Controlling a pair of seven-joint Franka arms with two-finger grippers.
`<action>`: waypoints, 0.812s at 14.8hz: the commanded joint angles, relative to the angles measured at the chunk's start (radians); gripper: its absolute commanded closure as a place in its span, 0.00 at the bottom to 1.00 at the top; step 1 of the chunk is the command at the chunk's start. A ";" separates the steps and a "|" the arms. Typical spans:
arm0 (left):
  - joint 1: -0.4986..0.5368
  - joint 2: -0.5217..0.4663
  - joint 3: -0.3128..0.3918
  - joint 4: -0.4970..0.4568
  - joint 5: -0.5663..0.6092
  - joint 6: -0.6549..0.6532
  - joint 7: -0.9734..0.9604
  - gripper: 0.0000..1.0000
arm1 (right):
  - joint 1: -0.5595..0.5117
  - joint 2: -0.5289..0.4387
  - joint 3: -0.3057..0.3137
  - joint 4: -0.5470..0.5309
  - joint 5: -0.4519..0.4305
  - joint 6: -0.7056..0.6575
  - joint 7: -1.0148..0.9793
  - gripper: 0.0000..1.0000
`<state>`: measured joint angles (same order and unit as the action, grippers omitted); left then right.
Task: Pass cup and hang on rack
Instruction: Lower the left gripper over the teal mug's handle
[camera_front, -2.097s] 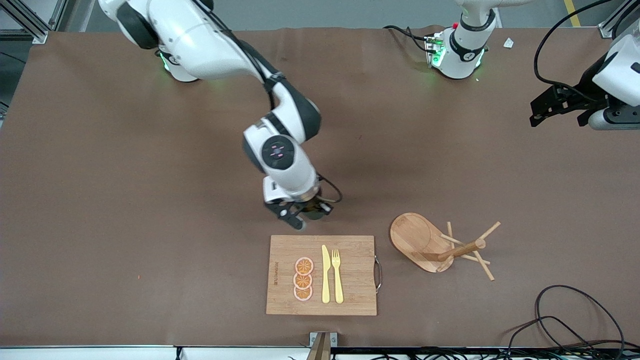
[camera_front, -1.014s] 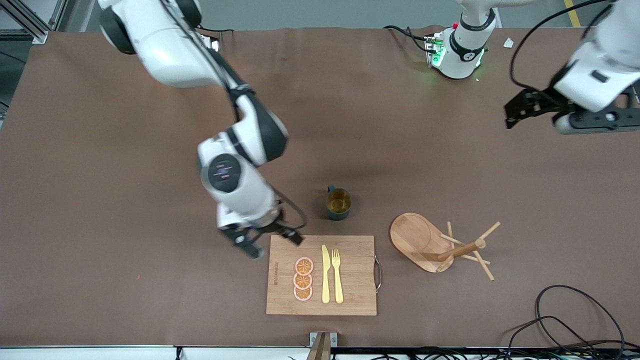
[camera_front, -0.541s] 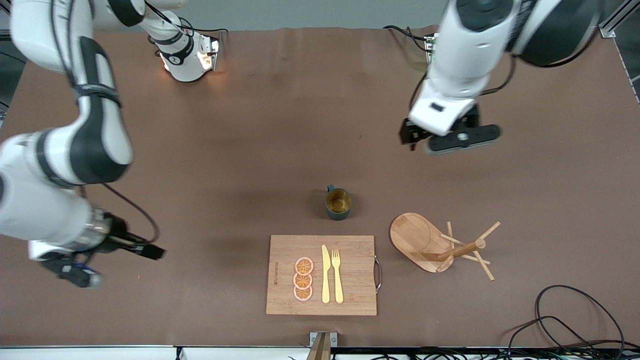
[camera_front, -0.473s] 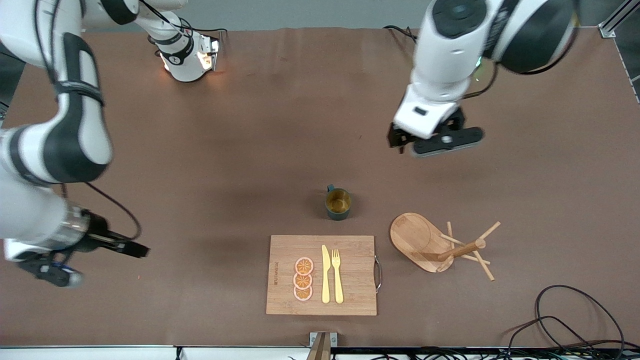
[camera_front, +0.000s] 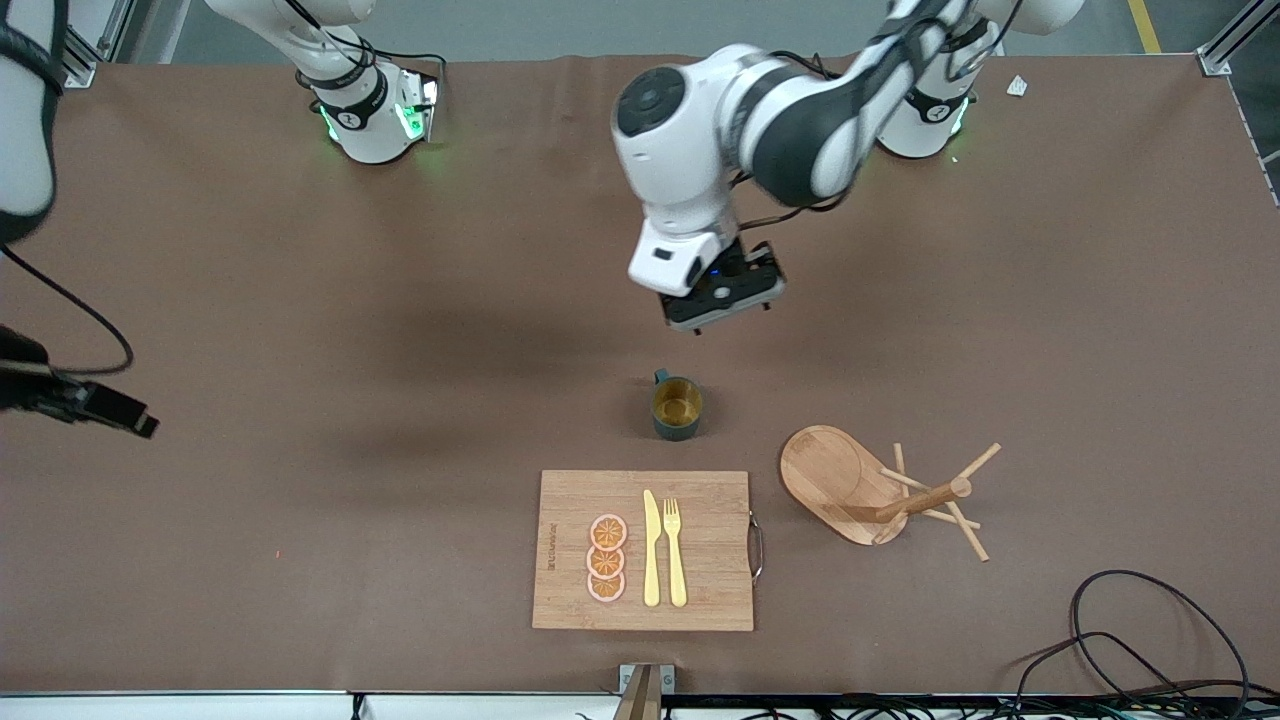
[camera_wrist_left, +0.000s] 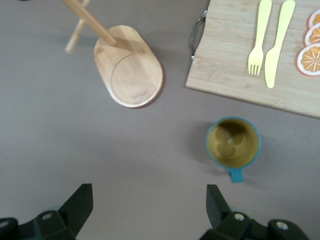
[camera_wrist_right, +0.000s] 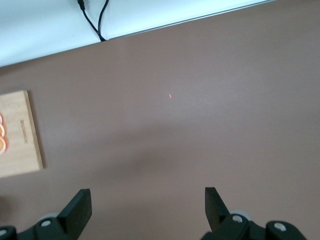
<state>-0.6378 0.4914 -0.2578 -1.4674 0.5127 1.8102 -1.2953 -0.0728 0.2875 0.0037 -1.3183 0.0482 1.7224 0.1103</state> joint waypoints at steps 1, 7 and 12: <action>-0.068 0.103 0.003 0.036 0.134 0.061 -0.180 0.00 | -0.038 -0.129 0.021 -0.148 -0.014 0.019 -0.063 0.00; -0.198 0.275 0.003 0.027 0.475 0.110 -0.641 0.00 | -0.030 -0.165 0.027 -0.128 -0.060 -0.061 -0.058 0.00; -0.221 0.302 0.003 -0.105 0.717 0.159 -0.911 0.10 | -0.027 -0.160 0.029 -0.084 -0.087 -0.064 -0.058 0.00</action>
<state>-0.8619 0.8089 -0.2580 -1.5150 1.1402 1.9304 -2.0992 -0.0923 0.1395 0.0195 -1.3995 -0.0196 1.6660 0.0557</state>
